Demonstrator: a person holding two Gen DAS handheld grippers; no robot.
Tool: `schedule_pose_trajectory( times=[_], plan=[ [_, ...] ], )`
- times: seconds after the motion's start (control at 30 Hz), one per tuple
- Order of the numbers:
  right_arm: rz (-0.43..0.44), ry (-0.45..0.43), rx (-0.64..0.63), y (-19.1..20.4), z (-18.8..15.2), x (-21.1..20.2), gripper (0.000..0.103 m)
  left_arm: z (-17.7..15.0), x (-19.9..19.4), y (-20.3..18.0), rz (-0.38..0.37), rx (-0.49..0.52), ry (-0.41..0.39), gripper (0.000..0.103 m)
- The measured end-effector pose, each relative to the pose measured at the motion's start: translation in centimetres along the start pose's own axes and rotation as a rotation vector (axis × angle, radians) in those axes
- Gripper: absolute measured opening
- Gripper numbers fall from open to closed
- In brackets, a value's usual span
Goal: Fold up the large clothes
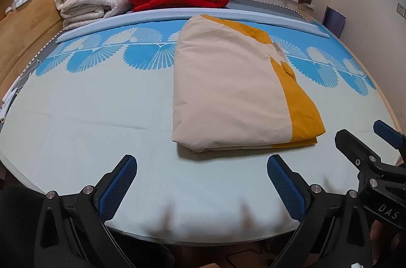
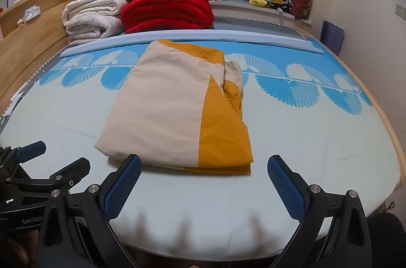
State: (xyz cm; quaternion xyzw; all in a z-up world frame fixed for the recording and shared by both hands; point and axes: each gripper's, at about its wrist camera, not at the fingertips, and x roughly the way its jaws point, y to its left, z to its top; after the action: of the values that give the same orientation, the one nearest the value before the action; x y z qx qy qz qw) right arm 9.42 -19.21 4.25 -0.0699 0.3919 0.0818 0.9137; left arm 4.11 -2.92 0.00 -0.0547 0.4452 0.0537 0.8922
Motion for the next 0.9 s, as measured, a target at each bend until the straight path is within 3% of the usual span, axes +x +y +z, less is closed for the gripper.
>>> schedule_pose_trajectory(
  times=[0.9],
  plan=[
    [-0.001, 0.006, 0.002, 0.8, 0.02, 0.66, 0.099, 0.34, 0.75, 0.23, 0.012, -0.008, 0.02, 0.101]
  ],
)
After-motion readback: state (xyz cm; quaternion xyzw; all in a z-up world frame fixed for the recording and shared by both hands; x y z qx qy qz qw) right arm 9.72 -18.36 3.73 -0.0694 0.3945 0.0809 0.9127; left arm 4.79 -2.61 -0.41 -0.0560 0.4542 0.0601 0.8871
